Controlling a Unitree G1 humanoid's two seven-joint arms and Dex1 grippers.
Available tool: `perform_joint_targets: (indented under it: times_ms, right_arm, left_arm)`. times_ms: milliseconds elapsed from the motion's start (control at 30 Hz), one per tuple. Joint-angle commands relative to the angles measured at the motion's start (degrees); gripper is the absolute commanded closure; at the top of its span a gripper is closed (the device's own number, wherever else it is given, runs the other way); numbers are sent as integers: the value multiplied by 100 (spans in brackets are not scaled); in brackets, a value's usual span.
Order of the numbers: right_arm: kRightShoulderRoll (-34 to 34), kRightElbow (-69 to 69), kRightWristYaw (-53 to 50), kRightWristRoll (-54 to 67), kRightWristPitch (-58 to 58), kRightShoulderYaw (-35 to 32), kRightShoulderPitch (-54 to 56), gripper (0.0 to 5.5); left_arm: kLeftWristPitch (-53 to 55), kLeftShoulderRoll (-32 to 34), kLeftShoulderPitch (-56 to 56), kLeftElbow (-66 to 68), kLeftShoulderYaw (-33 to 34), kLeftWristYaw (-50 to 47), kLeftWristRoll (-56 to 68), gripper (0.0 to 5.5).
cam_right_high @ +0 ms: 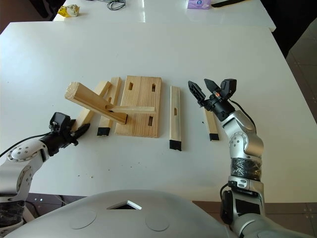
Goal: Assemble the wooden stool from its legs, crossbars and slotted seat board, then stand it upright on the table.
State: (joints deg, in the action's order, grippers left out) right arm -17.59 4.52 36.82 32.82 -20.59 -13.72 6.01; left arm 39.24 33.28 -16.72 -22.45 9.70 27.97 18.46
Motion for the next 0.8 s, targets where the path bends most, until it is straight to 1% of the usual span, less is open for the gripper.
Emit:
perform_joint_targets:
  times_ms: [33,167,300,500,633,800]
  right_arm:
    - [52,-74,-43,-34,57,22,-23,92]
    - [18,-28,-5,-76,39,40,-4,92]
    - [-51,73,35,-121,33,46,91,92]
    - [-261,235,223,-185,-34,118,541,92]
    - [-499,279,400,-73,-227,76,1047,92]
    - [-468,60,184,853,-1160,-276,2130,92]
  left_arm:
    - [113,2,248,129,189,161,259,333]
    - [278,-312,423,134,530,115,766,333]
    - [483,-800,865,197,1186,-238,1505,333]
    - [321,-1186,1601,86,1817,-569,2396,333]
    - [73,-1069,2040,-91,2102,-552,2831,333]
    - [-248,-445,2895,-307,2147,-72,3172,333]
